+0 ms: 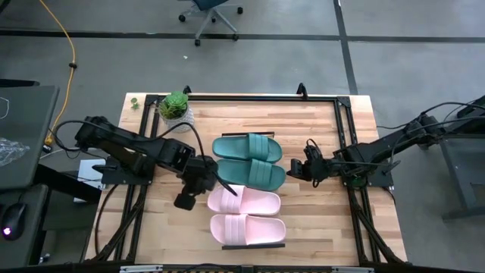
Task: Pick and place slides into the shelf
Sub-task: Put the green slides on the shelf
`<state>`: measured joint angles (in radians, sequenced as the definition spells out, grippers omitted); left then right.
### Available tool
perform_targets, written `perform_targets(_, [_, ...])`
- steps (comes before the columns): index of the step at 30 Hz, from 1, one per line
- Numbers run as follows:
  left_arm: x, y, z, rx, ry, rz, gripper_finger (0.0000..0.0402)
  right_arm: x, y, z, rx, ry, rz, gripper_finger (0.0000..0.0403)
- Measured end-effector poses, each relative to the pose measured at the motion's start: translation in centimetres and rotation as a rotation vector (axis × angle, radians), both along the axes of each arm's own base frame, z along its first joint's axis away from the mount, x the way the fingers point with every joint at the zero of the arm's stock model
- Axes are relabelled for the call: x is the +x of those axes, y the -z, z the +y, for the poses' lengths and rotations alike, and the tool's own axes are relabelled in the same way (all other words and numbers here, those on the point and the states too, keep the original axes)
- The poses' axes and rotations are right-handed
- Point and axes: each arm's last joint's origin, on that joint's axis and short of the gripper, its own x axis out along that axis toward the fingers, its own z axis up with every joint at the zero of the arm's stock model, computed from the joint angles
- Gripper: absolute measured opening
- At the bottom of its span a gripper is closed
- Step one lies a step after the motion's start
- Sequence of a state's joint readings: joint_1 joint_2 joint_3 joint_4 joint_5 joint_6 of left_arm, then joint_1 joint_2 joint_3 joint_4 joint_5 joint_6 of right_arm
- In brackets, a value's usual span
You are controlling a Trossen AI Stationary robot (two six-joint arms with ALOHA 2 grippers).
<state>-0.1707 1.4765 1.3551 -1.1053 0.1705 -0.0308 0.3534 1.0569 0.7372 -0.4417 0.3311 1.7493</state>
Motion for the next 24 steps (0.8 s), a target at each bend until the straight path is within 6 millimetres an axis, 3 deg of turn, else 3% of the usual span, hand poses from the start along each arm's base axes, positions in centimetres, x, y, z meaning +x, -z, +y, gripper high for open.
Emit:
perform_targets(6, [0.7, 0.9, -0.3, -0.044, 0.025, 0.036, 0.0007, 0.0, 0.0, 0.0, 0.001, 0.000, -0.005, 0.0000])
perform_targets(24, [1.3, 0.6, -0.3, -0.019, 0.020, -0.044, 0.0007, 0.6, -0.4, -0.2, -0.023, -0.032, -0.050, 0.0000])
